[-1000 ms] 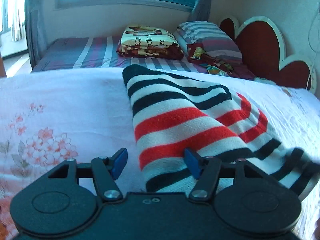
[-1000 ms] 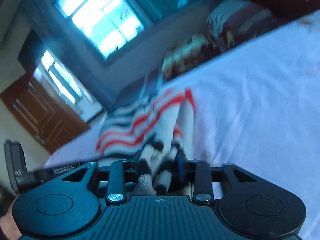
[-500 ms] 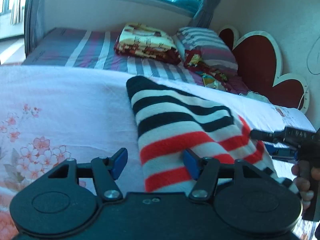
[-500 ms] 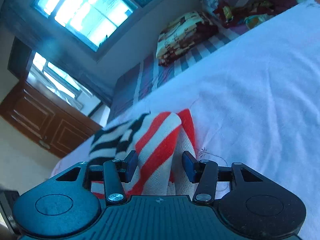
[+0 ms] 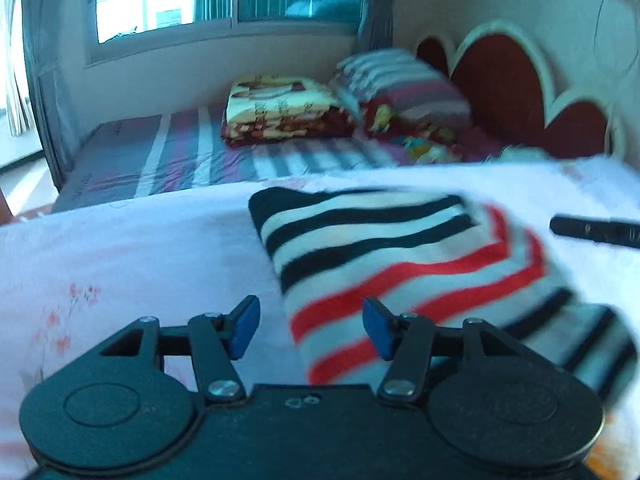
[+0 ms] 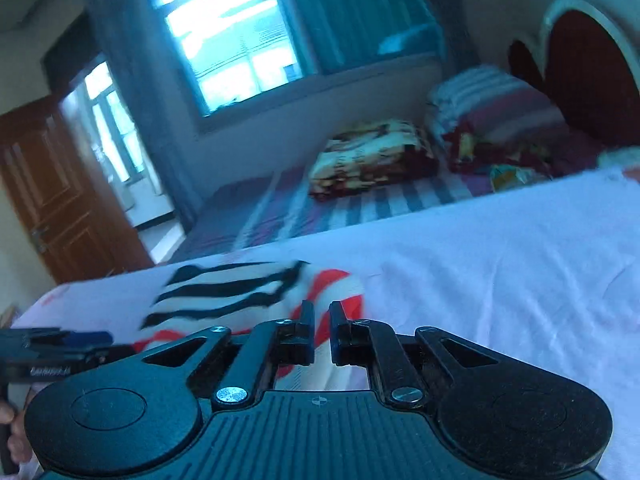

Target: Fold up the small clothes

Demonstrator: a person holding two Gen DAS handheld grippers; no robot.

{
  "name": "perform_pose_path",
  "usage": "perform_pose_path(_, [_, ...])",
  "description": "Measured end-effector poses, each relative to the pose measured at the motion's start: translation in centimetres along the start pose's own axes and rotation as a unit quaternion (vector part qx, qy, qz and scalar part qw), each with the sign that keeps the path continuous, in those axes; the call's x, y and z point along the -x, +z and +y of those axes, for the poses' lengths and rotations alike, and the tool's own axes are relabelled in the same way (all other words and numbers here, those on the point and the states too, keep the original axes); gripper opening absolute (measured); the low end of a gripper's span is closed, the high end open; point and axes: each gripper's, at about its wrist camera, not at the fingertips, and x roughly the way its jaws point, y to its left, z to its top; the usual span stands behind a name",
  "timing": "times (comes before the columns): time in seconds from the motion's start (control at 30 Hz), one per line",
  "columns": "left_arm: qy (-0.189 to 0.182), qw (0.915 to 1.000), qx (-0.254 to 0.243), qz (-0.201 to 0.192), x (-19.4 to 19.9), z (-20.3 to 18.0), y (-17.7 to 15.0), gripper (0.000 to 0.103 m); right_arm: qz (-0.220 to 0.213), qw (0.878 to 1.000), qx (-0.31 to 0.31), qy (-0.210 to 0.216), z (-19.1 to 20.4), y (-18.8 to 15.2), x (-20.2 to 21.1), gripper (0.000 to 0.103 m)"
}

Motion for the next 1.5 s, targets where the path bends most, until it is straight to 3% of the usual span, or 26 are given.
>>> perform_pose_path(0.13, [-0.021,0.9997,0.003,-0.011,3.4,-1.6,-2.1,0.055,-0.006,0.996,0.083,0.028,4.0,-1.5,5.3,0.009])
perform_pose_path(0.23, [0.004,0.9998,-0.021,-0.006,4.1,-2.9,-3.5,0.055,0.008,0.992,0.116,0.042,5.9,-3.6,6.9,0.009])
perform_pose_path(0.3, [0.012,0.9995,-0.029,-0.002,3.9,-3.1,-4.4,0.056,0.035,0.989,0.140,0.030,6.1,-5.1,5.8,0.008])
perform_pose_path(0.4, [0.029,0.9986,-0.045,-0.004,3.8,-3.1,-5.1,0.059,0.093,0.985,0.144,-0.025,4.6,-7.3,2.0,0.000])
perform_pose_path(0.5, [0.043,0.9968,-0.068,-0.002,4.1,-3.5,-5.4,0.059,0.098,0.987,0.123,-0.044,3.4,-8.3,1.6,0.000])
perform_pose_path(0.63, [0.029,0.9981,-0.053,-0.014,6.9,-3.1,-5.1,0.057,0.028,0.992,0.116,-0.026,4.7,-7.0,6.6,0.000])
perform_pose_path(0.77, [0.021,0.9991,-0.034,0.011,6.4,-3.3,-6.8,0.057,0.005,0.990,0.143,-0.001,6.8,-6.7,7.4,0.000])
perform_pose_path(0.8, [0.023,0.9991,-0.030,0.018,6.1,-3.4,-7.3,0.057,0.019,0.989,0.149,-0.006,7.1,-6.9,6.7,0.000])
perform_pose_path(0.87, [0.031,0.9990,-0.022,0.023,5.6,-3.5,-8.1,0.059,0.101,0.983,0.149,-0.033,6.5,-8.2,3.4,0.000])
perform_pose_path(0.9, [0.033,0.9990,-0.018,0.024,5.4,-3.5,-8.4,0.059,0.117,0.981,0.149,-0.036,6.1,-8.8,2.4,0.000])
perform_pose_path(1.0, [0.037,0.9987,-0.025,0.025,5.5,-3.5,-8.3,0.061,0.118,0.982,0.146,-0.038,6.2,-8.3,1.9,0.000])
perform_pose_path(1.13, [0.028,0.9995,-0.013,-0.008,7.4,-2.7,-7.0,0.063,0.040,0.987,0.155,-0.031,7.3,-6.0,4.5,0.000])
perform_pose_path(1.2, [0.025,0.9997,0.001,0.002,6.5,-2.3,-6.7,0.062,0.027,0.988,0.147,-0.025,7.4,-5.3,3.9,0.000])
perform_pose_path(1.27, [0.028,0.9993,0.006,0.025,4.8,-2.2,-7.1,0.064,0.042,0.988,0.147,-0.034,7.4,-5.3,2.1,0.000])
perform_pose_path(1.33, [0.023,0.9991,0.021,0.029,4.3,-1.9,-7.4,0.064,0.111,0.982,0.142,-0.053,6.5,-6.2,-0.9,0.000])
perform_pose_path(1.4, [0.021,0.9990,0.028,0.027,5.0,-2.0,-6.8,0.062,0.109,0.981,0.153,-0.050,6.8,-6.3,-1.0,0.000])
perform_pose_path(1.5, [0.021,0.9995,0.023,0.007,5.6,-2.0,-5.6,0.062,0.045,0.989,0.134,-0.036,7.1,-4.8,0.7,0.000])
